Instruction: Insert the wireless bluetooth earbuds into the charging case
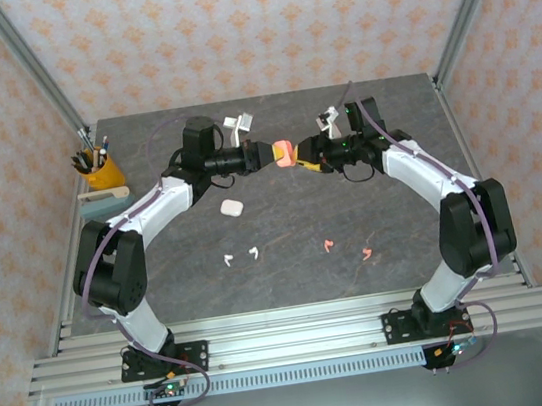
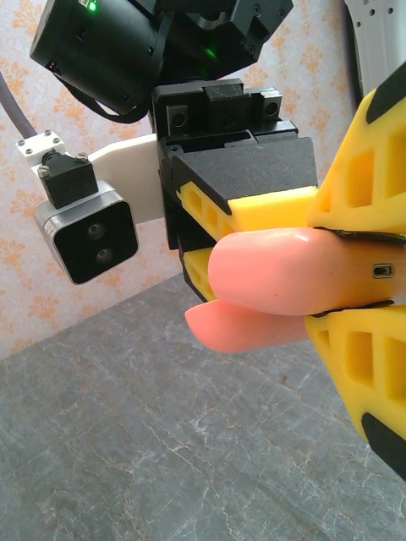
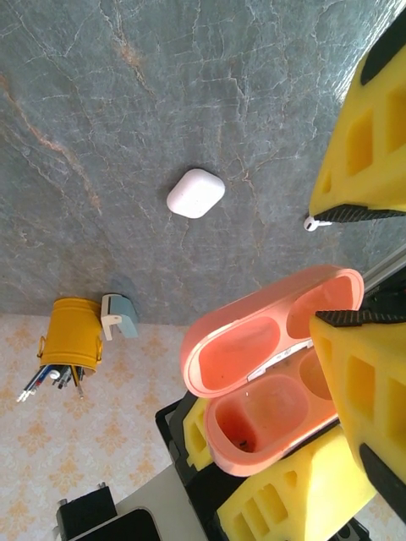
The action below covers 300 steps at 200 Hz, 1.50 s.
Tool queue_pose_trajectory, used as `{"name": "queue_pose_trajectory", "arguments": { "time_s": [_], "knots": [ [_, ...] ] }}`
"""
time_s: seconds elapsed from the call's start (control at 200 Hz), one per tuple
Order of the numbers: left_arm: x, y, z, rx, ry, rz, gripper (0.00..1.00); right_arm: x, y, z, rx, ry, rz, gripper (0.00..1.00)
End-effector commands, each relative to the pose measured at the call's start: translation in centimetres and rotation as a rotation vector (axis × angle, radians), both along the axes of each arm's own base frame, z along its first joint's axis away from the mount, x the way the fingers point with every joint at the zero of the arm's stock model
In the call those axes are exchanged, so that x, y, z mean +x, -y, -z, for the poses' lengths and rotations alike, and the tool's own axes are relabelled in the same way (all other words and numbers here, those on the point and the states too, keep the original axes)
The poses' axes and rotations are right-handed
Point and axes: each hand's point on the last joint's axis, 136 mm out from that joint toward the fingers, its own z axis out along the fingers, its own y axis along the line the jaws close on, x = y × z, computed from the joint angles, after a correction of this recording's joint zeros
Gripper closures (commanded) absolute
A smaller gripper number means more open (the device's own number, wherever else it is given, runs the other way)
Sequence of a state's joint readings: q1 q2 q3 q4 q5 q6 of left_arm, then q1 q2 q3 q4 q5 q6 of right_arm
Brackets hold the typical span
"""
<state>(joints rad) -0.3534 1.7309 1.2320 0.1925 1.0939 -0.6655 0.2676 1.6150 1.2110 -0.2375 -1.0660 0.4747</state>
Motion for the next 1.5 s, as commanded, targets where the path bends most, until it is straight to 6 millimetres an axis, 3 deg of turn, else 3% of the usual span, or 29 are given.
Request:
{"name": "queue_pose_trajectory", "arguments": {
  "time_s": [0.0,0.621,0.856,0.996,1.101,1.291,1.496],
  "knots": [
    [0.3,0.6,-2.0,-0.038,0.051,0.028,0.99,0.8,-0.6,-1.5,0.034,0.051,-0.020,0.66],
    [-0.1,1.7,-1.8,-0.037,0.045,0.059,0.99,1.9,-1.1,-1.5,0.051,0.050,-0.016,0.74],
    [-0.1,1.7,-1.6,-0.033,0.044,0.056,0.99,2.0,-1.1,-1.6,0.050,0.052,-0.017,0.86],
    [0.0,1.6,-1.4,-0.029,0.041,0.048,0.97,2.0,-1.0,-1.5,0.038,0.051,-0.013,1.00],
    [0.1,1.5,-1.2,-0.017,0.042,0.033,0.84,2.0,-0.7,-1.2,0.016,0.045,-0.001,1.00],
    [0.9,0.0,-1.0,0.016,0.048,-0.037,0.37,2.1,0.3,0.3,-0.095,0.020,0.028,1.00],
    [1.6,-3.2,-1.2,0.078,0.063,-0.136,0.19,2.3,1.4,1.8,-0.211,-0.005,0.036,1.00]
  ]
}}
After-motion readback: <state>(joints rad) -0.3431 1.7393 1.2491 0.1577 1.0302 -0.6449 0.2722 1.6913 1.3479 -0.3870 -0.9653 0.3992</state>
